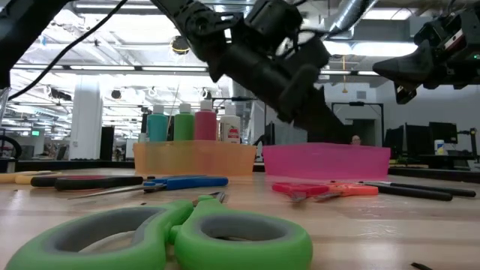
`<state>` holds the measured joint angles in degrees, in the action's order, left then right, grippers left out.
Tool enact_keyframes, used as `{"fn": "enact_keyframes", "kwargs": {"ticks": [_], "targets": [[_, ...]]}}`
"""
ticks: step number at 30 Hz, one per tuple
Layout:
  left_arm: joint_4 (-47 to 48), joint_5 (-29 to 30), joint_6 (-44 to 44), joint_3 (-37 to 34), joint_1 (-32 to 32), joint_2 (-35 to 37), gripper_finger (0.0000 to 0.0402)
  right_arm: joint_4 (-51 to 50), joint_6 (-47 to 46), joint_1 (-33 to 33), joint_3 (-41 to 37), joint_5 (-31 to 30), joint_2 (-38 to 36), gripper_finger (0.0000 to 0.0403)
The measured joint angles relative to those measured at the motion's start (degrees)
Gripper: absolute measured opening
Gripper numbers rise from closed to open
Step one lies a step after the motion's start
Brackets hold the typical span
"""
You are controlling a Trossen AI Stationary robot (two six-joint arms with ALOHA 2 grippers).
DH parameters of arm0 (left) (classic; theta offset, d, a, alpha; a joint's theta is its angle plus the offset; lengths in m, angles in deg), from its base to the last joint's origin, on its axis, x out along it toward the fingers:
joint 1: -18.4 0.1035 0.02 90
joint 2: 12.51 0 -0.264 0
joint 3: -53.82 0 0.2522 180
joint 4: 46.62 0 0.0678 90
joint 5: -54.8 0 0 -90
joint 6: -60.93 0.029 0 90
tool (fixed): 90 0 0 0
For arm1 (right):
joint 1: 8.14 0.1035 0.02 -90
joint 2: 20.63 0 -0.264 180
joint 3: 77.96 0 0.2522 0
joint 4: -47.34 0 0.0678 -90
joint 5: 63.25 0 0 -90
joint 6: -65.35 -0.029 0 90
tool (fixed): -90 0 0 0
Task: Pick & Place Paint Supplies
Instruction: Put the makeup brush into the transparent bin
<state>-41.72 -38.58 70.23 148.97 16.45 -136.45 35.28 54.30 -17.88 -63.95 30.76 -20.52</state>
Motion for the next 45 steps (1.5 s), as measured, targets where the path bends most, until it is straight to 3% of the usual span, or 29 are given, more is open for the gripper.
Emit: {"fn": "enact_keyframes", "kwargs": {"ticks": [2,8,11,18,25,34,45], "targets": [[-0.6,-1.2,2.0,0.1,0.4,0.7,0.0112,0.0,0.0,0.0,0.0,0.0,0.0,0.0000],[-0.3,-14.5,5.7,-0.4,2.3,-0.9,0.0112,0.0,0.0,0.0,0.0,0.0,0.0,0.0000],[-2.0,-17.8,9.5,-2.5,3.0,-0.9,0.0112,0.0,0.0,0.0,0.0,0.0,0.0,0.0000],[-13.5,-18.0,13.4,-6.4,3.6,-0.9,0.0112,0.0,0.0,0.0,0.0,0.0,0.0,0.0000],[-18.8,-17.8,14.4,-6.0,2.8,-1.7,0.0112,0.0,0.0,0.0,0.0,0.0,0.0,0.0000],[-14.5,-17.6,14.3,2.7,1.9,-11.1,0.0112,0.0,0.0,0.0,0.0,0.0,0.0,0.0000],[-2.1,-11.1,5.8,4.3,2.7,-9.8,0.0112,0.0,0.0,0.0,0.0,0.0,0.0,0.0000]]}}
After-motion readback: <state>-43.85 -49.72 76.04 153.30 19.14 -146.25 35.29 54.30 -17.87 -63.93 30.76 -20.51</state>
